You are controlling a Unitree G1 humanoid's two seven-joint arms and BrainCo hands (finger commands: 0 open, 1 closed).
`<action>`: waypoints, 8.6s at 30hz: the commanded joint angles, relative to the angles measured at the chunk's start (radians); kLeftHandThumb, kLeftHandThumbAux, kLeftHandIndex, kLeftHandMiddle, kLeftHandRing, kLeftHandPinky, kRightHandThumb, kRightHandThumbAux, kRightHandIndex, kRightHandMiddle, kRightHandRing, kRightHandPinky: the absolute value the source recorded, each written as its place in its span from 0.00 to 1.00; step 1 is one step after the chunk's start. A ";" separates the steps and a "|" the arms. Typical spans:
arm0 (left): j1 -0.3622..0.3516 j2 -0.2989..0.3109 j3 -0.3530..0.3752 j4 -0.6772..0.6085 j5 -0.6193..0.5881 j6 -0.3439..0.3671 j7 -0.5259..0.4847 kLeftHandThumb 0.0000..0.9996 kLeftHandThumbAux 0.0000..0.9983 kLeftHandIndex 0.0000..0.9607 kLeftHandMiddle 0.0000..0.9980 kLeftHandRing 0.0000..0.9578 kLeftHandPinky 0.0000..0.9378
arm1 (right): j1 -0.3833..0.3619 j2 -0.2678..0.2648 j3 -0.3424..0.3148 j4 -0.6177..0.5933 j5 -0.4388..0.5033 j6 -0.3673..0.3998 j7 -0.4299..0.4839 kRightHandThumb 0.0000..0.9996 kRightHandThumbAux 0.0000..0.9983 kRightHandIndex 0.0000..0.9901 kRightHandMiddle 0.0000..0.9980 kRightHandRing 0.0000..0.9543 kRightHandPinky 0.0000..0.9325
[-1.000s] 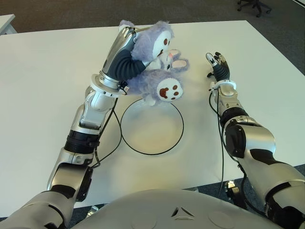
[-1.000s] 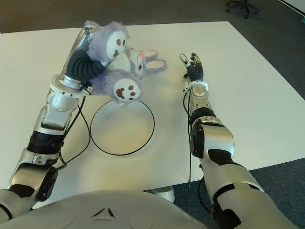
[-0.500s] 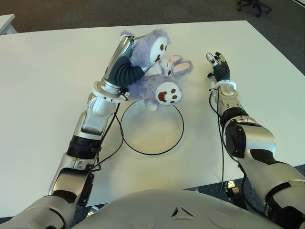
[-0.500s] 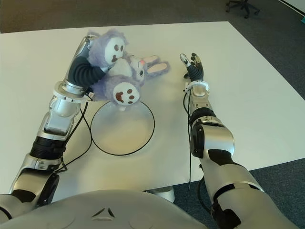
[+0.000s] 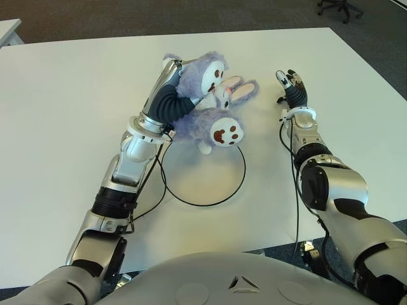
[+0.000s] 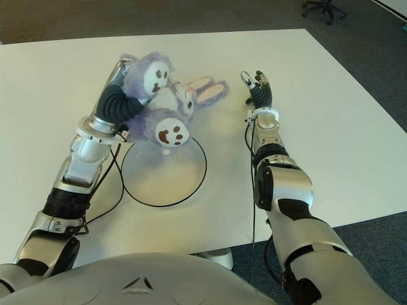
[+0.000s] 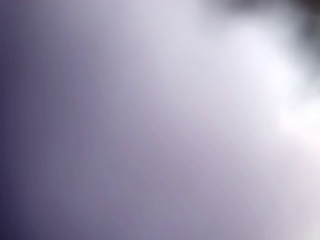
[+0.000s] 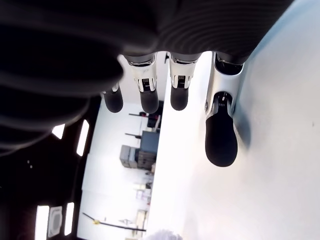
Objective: Put the doll into the plate.
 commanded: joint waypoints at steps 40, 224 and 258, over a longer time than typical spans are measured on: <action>0.176 -0.011 -0.069 -0.178 -0.162 0.087 -0.165 0.75 0.69 0.46 0.81 0.86 0.87 | 0.085 0.017 0.000 0.050 0.008 0.066 0.010 0.00 0.42 0.00 0.00 0.00 0.00; 0.324 -0.092 -0.006 -0.376 -0.533 0.434 -0.295 0.03 0.62 0.23 0.24 0.18 0.12 | 0.077 0.009 0.031 0.053 -0.004 0.105 -0.034 0.00 0.51 0.00 0.00 0.00 0.00; 0.365 -0.114 0.201 -0.332 -0.348 0.212 -0.155 0.00 0.64 0.15 0.15 0.12 0.13 | 0.075 0.011 0.027 0.052 0.001 0.106 -0.035 0.00 0.53 0.00 0.00 0.00 0.00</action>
